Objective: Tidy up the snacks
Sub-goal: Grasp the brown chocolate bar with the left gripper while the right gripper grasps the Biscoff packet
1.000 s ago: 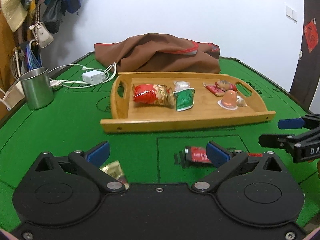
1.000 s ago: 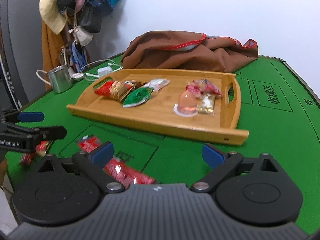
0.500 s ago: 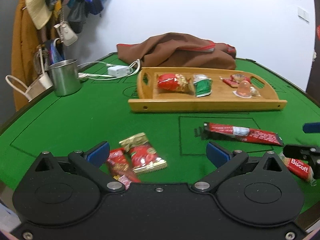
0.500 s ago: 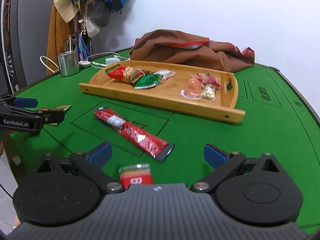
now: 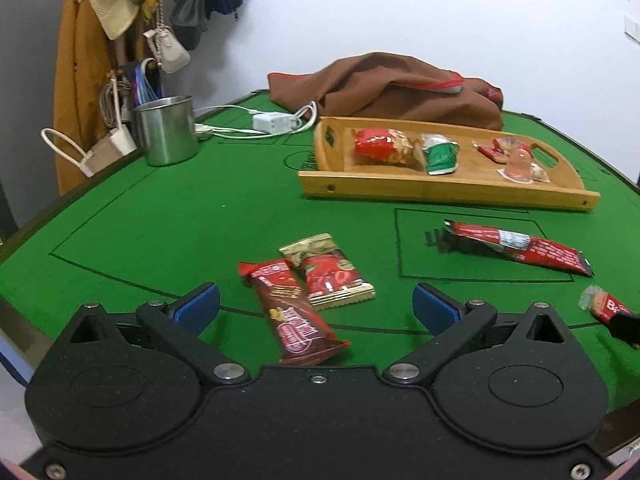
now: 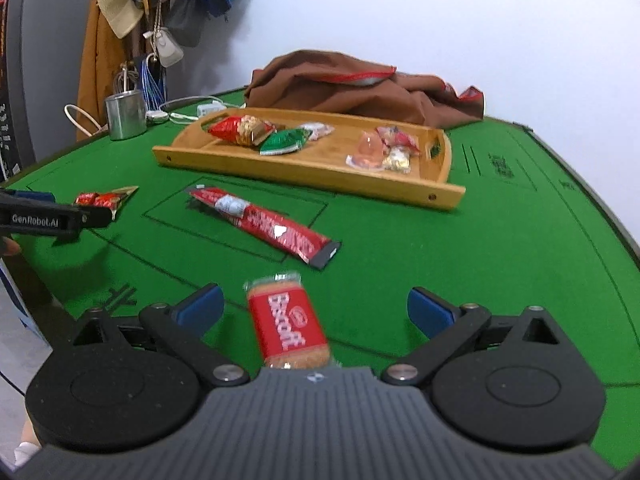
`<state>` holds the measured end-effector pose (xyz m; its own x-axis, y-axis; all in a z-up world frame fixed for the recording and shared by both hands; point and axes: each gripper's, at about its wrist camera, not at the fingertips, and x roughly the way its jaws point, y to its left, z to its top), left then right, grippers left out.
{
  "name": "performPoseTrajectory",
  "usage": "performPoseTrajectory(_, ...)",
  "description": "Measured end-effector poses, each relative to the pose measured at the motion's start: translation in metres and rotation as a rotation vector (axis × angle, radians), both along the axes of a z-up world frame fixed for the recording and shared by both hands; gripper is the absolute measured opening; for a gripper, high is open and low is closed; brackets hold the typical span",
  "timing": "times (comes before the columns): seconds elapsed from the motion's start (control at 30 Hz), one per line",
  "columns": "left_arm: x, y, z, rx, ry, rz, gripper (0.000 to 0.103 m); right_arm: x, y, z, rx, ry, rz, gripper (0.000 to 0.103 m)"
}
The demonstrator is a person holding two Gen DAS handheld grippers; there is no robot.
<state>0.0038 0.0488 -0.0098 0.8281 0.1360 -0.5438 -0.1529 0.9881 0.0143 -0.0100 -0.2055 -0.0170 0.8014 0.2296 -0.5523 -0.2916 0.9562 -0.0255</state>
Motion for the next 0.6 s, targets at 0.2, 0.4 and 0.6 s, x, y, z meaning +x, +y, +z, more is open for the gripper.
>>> performPoseTrajectory(0.2, 0.0020, 0.0034, -0.0037, -0.026, 0.019, 0.021, 0.101, -0.0064, 0.0046, -0.0024, -0.021, -0.016, 0.001, 0.102)
performPoseTrajectory(0.4, 0.0046, 0.0035, -0.0083, -0.044, 0.048, 0.014, 0.096, -0.0091, 0.0072, -0.0064, -0.030, -0.011, 0.002, 0.099)
performPoseTrajectory(0.6, 0.0054, 0.0041, -0.0085, -0.043, 0.050, 0.029, 0.092, -0.0075, 0.0058, -0.0077, -0.004, -0.010, -0.009, 0.092)
